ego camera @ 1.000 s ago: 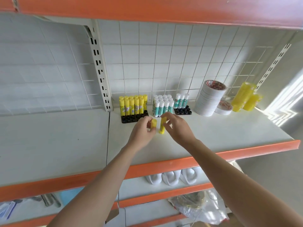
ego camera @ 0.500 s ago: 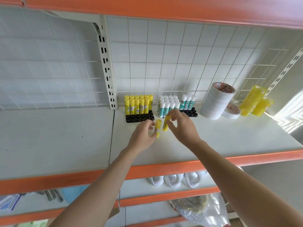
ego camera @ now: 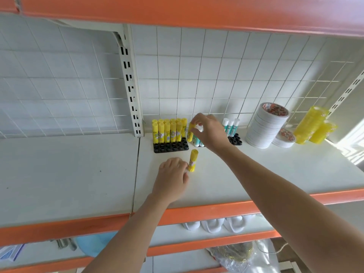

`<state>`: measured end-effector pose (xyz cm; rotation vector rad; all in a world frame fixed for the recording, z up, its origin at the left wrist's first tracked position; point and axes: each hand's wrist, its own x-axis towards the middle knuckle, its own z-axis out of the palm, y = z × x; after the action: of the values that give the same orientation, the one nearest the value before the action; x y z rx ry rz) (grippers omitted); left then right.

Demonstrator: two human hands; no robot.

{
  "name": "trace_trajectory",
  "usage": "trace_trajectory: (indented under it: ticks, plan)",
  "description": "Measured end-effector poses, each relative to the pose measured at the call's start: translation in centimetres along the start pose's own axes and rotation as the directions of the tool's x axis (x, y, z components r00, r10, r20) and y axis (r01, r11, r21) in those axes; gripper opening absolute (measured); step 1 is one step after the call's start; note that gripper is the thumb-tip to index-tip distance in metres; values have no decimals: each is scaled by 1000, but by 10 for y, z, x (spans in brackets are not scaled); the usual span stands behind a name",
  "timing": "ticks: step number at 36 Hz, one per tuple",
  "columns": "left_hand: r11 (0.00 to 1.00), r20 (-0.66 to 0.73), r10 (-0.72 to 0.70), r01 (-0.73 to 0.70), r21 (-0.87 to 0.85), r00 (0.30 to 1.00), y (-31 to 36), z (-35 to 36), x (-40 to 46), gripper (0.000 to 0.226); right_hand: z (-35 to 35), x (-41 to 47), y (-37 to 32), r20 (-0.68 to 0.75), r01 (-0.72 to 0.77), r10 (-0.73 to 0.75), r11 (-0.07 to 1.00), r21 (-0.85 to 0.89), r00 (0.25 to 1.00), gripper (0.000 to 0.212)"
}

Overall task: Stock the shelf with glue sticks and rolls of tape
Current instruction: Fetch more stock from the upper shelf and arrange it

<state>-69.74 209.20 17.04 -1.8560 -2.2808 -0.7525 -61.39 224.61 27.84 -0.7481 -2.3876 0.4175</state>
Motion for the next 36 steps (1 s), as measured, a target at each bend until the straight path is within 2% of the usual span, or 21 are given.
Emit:
trace_trajectory:
  ticks: [8,25,30,36]
  plan:
    - [1000,-60,22,-21,16,998,-2,5,0,29,24,18,4,22,-30,32,998,-62,999,15]
    - [999,-86,20,-16,43,996,-3,5,1,29,41,29,16,38,-17,25,979,-204,999,15]
    - [999,-95,21,-17,42,995,-3,7,1,29,39,27,19,26,109,-106,961,-254,994,21]
    - [999,-103,15,-11,40,995,-4,8,2,29,34,27,19,149,186,-140,912,-365,979,41]
